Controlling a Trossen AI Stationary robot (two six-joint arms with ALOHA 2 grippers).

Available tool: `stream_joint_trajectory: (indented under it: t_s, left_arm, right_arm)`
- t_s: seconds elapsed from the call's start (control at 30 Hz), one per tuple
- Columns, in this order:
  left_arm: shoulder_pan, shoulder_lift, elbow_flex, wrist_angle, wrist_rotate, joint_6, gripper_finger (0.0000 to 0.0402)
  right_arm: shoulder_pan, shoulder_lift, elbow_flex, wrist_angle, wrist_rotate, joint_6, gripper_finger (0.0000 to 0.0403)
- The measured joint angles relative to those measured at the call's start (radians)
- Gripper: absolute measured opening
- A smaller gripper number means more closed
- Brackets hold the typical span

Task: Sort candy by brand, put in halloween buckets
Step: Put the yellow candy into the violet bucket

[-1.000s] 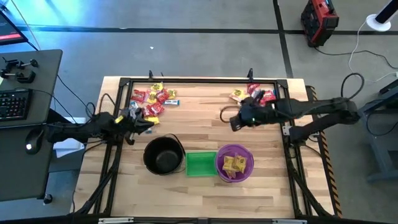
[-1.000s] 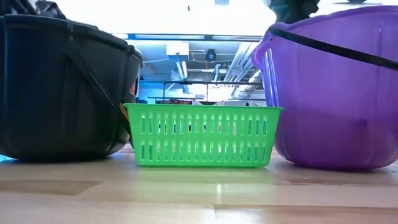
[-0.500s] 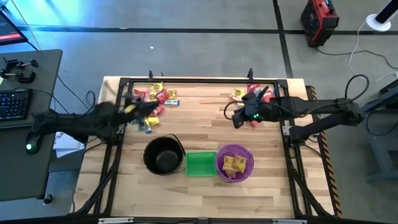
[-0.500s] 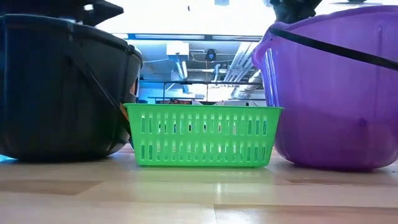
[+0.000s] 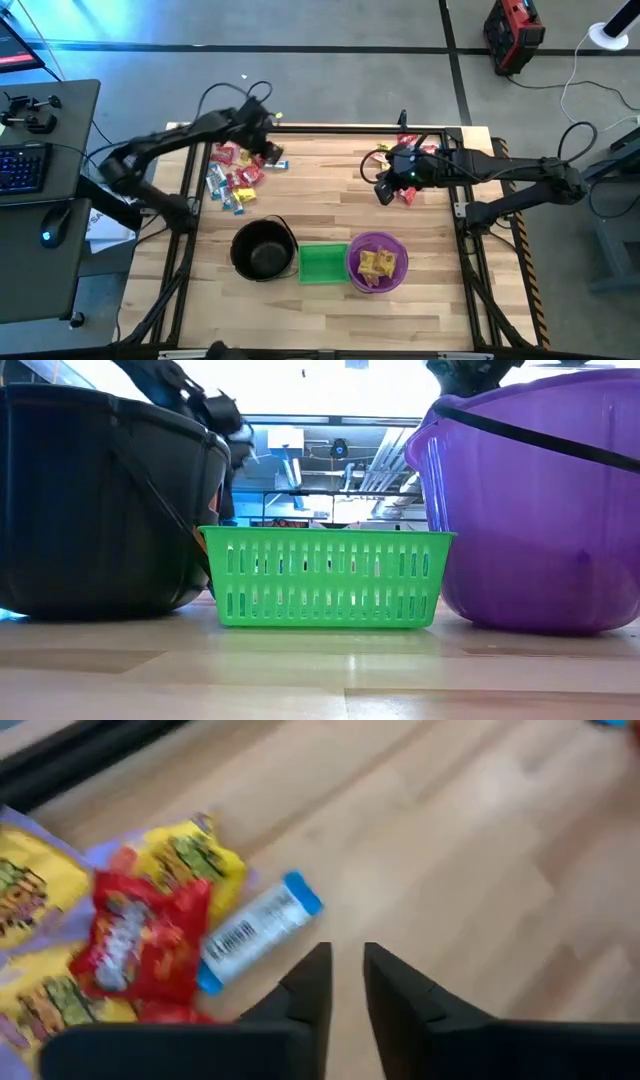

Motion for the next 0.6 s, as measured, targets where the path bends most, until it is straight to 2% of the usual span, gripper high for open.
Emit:
stream_joint_trajectory:
  t_s: [0.1,0.23,0.3,0.47,0.6]
  left_arm:
    - [0.035,0.122,0.086,-0.04,-0.006,-0.028,0.0099]
    - [0.043,0.26,0.214,-0.133,-0.017,0.053,0.0147]
    - [0.041,0.317,0.264,-0.154,-0.055,0.088,0.0166]
    - [0.05,0.432,0.365,-0.165,-0.113,0.105,0.0198]
    - [0.062,0.501,0.401,-0.195,-0.129,0.103,0.0209]
  right_arm:
    - [0.008,0.0,0.0,-0.001,0.0,0.003,0.0002]
    - [0.016,0.0,0.0,-0.001,0.001,0.003,0.0002]
    - [0.015,0.0,0.0,-0.001,0.001,0.003,0.0002]
    - [0.015,0.0,0.0,0.0,0.005,0.016,0.0002]
    - [0.015,0.0,0.0,0.0,0.021,0.061,0.0002]
